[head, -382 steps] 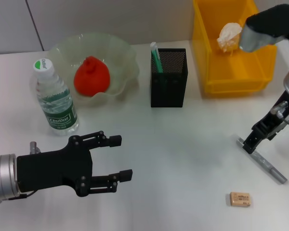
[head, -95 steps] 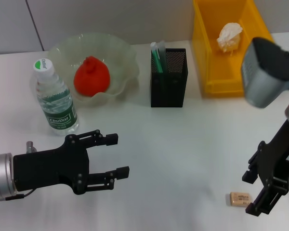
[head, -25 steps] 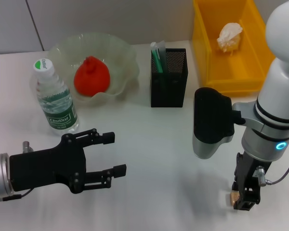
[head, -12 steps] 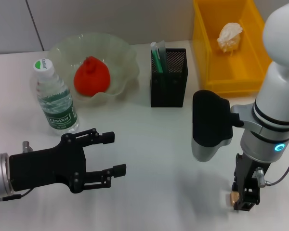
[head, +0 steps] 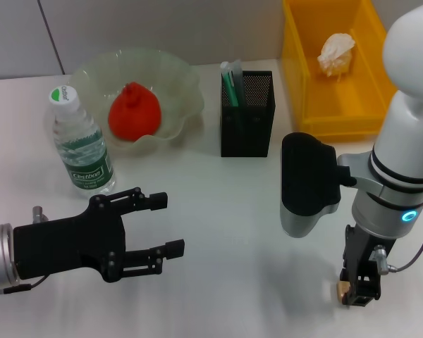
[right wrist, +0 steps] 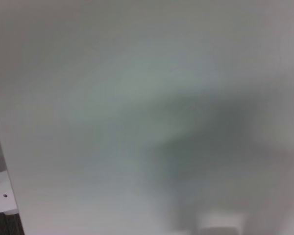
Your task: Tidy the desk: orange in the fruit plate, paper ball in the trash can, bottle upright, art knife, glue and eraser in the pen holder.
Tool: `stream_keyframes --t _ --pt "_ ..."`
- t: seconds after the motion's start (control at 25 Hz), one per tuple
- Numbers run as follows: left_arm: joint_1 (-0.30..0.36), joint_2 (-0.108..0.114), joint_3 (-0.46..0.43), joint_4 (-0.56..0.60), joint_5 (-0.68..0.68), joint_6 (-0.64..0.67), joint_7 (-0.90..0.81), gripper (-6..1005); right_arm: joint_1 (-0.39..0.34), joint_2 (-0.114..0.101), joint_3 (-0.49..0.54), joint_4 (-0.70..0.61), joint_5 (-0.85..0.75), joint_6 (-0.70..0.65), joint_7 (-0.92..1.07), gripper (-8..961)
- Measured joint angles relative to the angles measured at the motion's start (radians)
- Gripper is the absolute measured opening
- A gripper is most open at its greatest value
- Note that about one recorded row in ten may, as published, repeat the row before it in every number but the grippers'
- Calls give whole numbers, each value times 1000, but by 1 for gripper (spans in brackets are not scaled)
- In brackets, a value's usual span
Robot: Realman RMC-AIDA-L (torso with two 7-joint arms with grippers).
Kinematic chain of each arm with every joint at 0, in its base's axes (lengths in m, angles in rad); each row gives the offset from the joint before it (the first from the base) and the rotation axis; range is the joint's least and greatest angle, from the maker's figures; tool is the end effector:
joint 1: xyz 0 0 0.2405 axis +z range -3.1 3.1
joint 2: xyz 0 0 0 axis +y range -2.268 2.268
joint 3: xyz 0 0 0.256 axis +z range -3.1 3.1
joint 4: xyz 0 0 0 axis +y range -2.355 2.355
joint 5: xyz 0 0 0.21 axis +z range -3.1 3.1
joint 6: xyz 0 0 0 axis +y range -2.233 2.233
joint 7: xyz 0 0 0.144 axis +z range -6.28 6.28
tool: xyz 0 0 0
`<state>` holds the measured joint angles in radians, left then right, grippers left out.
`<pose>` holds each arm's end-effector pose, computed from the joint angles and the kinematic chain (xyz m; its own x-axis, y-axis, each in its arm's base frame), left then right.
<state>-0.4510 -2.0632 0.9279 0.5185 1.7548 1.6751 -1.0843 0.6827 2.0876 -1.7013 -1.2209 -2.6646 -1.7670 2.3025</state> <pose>-0.2560 0.2835 -0.0270 0.7838 0.1695 0.5974 0.2487 -0.9672 -0.0520 0.1886 0.3059 -0.0454 0.6745 -0.2163 0.7059 -0.2396 -0.9685 -0.0678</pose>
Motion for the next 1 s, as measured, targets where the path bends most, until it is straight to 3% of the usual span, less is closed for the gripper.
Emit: stream_keyframes --t 1.0 --pt "-5 0 0 0 0 0 0 798 0 0 -14 13 -7 7 0 332"
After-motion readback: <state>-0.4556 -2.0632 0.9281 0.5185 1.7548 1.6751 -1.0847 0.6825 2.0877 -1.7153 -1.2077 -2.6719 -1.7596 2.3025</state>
